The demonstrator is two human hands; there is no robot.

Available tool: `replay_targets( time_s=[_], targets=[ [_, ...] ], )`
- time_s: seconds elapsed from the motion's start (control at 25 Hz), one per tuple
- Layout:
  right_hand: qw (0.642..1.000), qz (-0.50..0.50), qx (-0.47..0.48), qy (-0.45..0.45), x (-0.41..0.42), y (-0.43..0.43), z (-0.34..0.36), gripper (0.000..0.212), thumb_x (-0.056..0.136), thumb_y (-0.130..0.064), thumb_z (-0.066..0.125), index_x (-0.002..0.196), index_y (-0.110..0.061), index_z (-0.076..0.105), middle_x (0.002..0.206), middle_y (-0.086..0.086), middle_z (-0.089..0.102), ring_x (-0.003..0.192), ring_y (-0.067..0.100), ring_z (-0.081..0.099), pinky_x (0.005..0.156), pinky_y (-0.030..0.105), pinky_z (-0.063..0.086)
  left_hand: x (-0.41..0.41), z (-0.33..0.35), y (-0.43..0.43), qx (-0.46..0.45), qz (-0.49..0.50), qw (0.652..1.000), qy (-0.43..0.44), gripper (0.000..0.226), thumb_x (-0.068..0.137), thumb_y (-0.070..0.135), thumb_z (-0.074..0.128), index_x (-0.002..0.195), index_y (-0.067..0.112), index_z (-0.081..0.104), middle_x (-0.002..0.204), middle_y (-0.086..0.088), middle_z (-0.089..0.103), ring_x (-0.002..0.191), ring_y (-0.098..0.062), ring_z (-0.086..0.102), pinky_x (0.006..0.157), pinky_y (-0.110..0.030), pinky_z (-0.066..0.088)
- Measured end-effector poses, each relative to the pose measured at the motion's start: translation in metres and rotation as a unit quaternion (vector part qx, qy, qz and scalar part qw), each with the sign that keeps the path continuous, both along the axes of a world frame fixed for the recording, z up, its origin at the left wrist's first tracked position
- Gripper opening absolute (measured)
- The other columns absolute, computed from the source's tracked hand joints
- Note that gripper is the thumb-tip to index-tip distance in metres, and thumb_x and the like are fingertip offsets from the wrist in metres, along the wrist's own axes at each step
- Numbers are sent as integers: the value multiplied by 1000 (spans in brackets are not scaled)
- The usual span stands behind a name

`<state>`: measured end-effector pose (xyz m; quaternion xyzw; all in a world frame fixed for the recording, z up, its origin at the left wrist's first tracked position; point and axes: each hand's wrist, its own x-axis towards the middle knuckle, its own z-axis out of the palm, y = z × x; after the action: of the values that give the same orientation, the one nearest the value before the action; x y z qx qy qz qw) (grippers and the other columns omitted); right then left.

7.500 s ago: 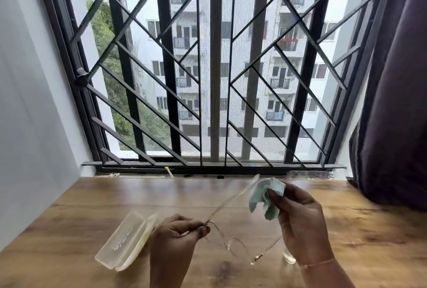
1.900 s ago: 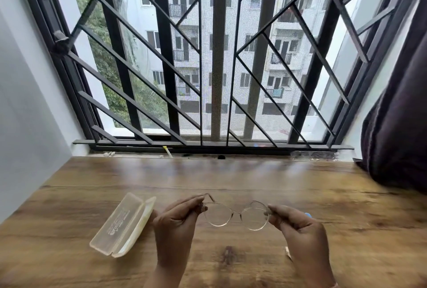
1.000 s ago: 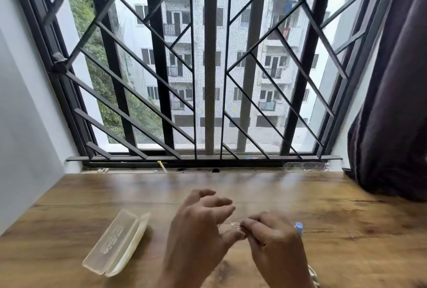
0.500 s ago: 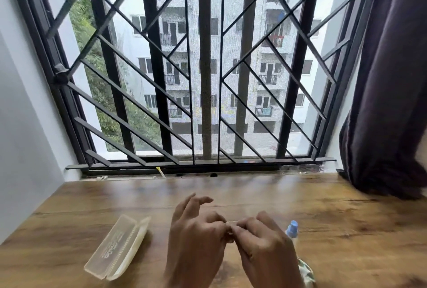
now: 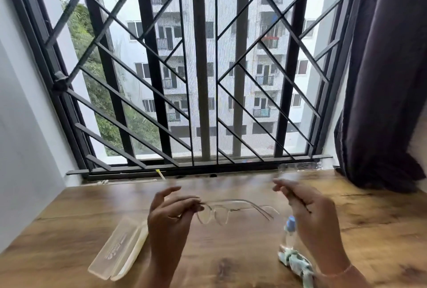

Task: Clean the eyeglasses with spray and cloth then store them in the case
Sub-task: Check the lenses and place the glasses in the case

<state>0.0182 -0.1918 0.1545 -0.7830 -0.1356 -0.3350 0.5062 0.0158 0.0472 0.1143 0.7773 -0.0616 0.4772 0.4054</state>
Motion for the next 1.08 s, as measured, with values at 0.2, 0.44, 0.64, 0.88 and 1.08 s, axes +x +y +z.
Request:
replay_targets(
  time_s=[0.2,0.44,0.64,0.88,1.08],
  targets=[
    [984,51,65,157,8,-2,-25,36,79,10,62,109,-10,69,80,4,70,54,9,52,55,21,47,11,-22,6,-359,-196,910,68,29,53,-3,70,65,23,76,68,4,73,100,-15,58,78,-27,51],
    [979,152,78,108,5,23,-39,46,70,18,67,88,-24,74,84,-2,75,68,13,69,64,20,55,11,-25,5,-377,-289,880,6,14,55,23,79,65,15,75,72,1,73,101,-14,60,78,-20,50],
    [978,143,145,30,13,28,-50,48,71,20,64,83,-25,77,85,-5,72,62,17,69,64,20,56,12,-21,6,-267,-222,937,-22,17,62,-2,66,72,8,75,77,8,74,92,-34,57,79,-13,44],
    [982,123,142,27,25,29,-54,39,68,8,71,80,-28,77,77,-5,65,63,16,66,65,30,57,15,-29,12,-197,-167,966,-27,20,61,1,72,74,15,74,77,15,72,84,-19,57,74,-17,46],
    [984,125,123,45,30,31,-60,36,71,13,68,75,-22,74,73,4,68,60,3,57,55,15,45,21,-35,11,-283,-162,945,35,26,57,5,72,70,26,76,71,8,72,84,-23,56,75,-50,49]
  ],
)
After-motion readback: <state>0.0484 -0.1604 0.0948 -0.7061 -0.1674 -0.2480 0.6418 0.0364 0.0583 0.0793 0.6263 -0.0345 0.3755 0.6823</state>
